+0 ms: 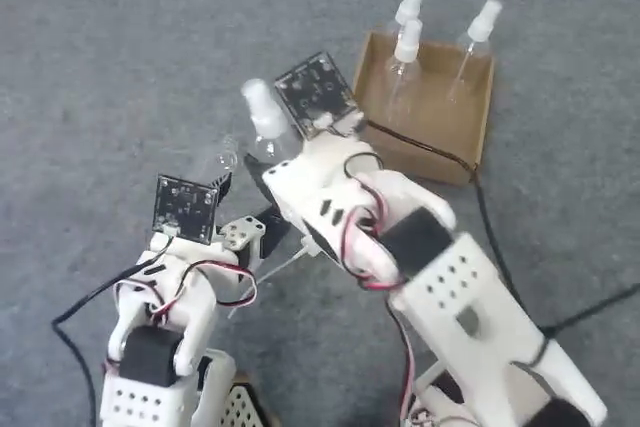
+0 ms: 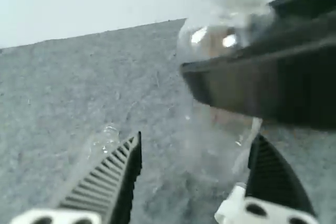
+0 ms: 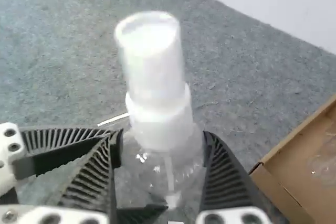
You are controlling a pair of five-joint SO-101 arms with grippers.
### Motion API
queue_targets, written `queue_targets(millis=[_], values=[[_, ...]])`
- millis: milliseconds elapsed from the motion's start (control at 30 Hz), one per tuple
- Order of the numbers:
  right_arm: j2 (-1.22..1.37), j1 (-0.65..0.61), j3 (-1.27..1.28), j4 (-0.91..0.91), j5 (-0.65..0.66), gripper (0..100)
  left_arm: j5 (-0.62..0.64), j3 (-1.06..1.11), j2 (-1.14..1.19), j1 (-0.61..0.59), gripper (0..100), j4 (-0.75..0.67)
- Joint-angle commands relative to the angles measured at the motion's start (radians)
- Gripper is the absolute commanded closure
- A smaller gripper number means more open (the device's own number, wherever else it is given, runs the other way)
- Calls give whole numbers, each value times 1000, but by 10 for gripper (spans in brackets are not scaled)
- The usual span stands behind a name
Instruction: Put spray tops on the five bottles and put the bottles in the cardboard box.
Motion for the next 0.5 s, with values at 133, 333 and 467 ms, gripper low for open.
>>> queue_targets(millis=[133, 333, 467], values=[[-88, 77, -77, 56, 0, 993, 0, 1, -9, 0, 702, -25], [-70, 380, -135, 110, 95, 993, 0, 21, -9, 0, 702, -31], [10, 585, -204, 165, 163, 993, 0, 22, -9, 2, 702, -31]])
